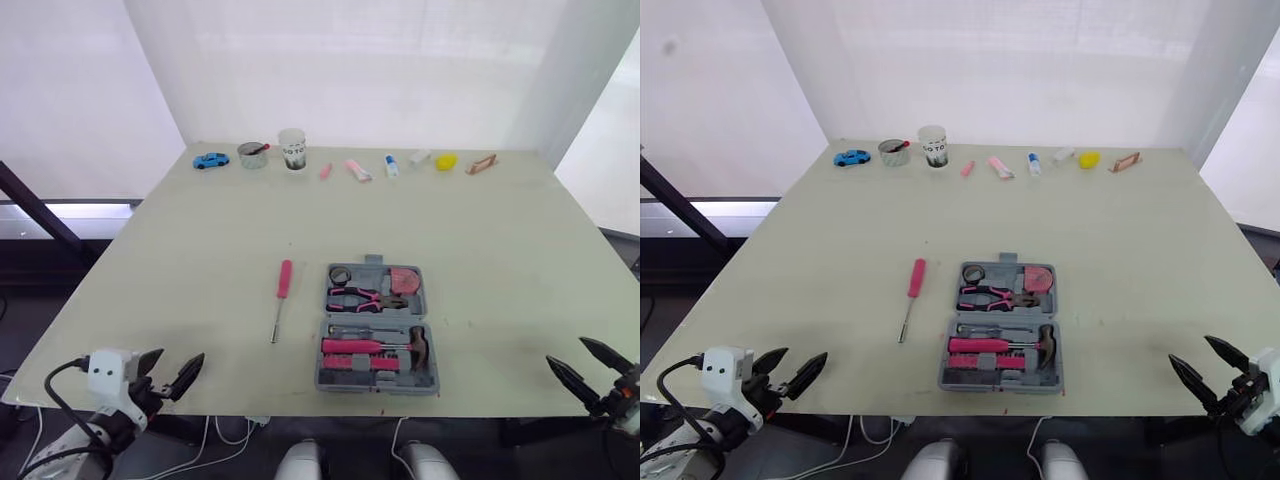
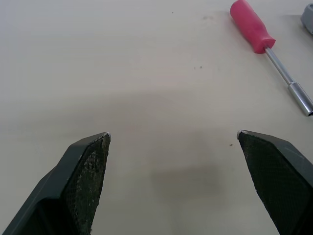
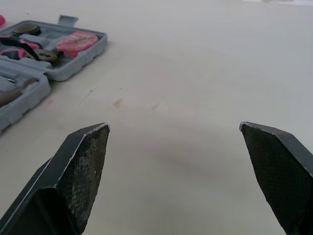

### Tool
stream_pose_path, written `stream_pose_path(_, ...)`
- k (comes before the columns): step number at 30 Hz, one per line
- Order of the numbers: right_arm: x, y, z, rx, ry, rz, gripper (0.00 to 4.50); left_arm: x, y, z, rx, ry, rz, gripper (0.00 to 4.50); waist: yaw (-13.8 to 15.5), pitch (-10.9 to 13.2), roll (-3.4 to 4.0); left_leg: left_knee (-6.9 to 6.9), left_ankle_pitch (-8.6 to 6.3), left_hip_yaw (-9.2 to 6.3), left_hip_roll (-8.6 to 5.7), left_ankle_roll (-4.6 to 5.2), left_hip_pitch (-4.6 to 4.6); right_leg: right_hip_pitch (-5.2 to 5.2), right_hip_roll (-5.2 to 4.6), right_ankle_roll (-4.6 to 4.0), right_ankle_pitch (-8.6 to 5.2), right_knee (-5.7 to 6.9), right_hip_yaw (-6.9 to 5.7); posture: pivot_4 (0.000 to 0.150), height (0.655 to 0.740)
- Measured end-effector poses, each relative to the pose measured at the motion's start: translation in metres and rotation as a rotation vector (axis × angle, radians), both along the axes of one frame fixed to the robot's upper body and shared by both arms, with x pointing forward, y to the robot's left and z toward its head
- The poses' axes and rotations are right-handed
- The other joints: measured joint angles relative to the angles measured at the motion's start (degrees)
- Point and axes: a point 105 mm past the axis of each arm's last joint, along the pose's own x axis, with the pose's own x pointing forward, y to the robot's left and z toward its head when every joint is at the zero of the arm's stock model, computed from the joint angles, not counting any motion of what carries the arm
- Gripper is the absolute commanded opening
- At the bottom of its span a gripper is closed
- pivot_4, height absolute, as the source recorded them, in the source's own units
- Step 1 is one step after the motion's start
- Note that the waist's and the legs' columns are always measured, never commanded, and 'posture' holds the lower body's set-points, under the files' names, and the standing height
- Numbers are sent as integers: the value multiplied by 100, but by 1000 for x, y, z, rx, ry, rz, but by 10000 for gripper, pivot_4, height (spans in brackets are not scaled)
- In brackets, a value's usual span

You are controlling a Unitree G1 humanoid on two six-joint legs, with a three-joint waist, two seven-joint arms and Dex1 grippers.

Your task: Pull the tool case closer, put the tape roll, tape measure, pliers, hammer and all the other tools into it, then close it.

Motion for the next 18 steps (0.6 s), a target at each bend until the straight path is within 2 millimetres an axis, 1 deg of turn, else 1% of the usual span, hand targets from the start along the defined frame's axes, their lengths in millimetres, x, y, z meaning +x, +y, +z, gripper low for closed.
stream_pose_path(2,-7,-11,-1,-13,1,-49,45000,-3,4,2,7,-4,14,44620,1,-1,-1,-2,0,0,1,0,-1,0,-1,0,0,-4,0,1500,7400)
stream_pose_path(6,-14,-15,-4,-18,-4,-75,45000,-4,6,3,12,-9,18,44620,-4,-1,0,-4,0,0,4,0,0,-1,-1,4,-2,-5,0,1500,7400)
stream_pose_path(8,-14,-16,-5,-18,-9,-79,45000,-2,5,5,11,-19,14,44620,-9,-3,2,-4,0,1,4,0,1,-2,-2,4,-3,-5,1,1500,7400)
stream_pose_path(11,-5,-12,2,-34,-52,-61,45000,9,0,11,-2,-41,-7,44620,-16,-3,2,-4,0,1,4,0,1,-2,-1,5,-3,-4,0,1500,7400)
stream_pose_path(14,7,7,12,-40,-93,22,45000,30,-16,21,-16,-75,-52,44620,-4,-4,4,-4,0,1,0,0,0,-1,1,-2,2,-4,0,1500,7400)
stream_pose_path(16,12,18,17,-37,-110,68,45000,40,-24,26,-21,-93,-74,44620,1,-6,6,-3,0,3,-3,0,0,0,1,-5,5,-4,1,1500,7400)
stream_pose_path(18,16,39,24,-10,-114,171,45000,56,-37,32,-19,-111,-101,44620,7,-6,8,-3,0,2,-5,0,-1,0,2,-15,11,-4,1,1500,7400)
